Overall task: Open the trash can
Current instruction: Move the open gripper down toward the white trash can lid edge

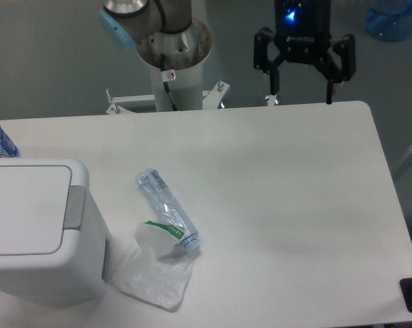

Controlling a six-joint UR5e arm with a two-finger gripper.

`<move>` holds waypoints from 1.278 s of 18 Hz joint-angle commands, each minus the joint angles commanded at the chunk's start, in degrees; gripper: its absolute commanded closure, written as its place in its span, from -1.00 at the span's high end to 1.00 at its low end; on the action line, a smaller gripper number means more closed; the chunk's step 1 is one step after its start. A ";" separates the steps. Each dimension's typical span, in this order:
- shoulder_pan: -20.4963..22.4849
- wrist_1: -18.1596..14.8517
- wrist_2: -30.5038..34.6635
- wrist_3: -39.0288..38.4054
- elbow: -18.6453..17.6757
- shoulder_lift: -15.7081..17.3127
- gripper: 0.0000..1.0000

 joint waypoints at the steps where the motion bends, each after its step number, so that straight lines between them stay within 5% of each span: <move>1: 0.00 0.00 -0.17 0.00 0.00 0.00 1.00; 7: -0.44 0.00 -1.14 -2.10 0.17 0.09 1.00; 11: -3.77 1.14 -0.88 -11.31 0.88 -0.96 1.00; 19: -14.22 10.45 -0.62 -34.25 0.18 -4.74 1.00; 23: -18.71 10.90 -0.97 -42.34 0.00 -5.62 1.00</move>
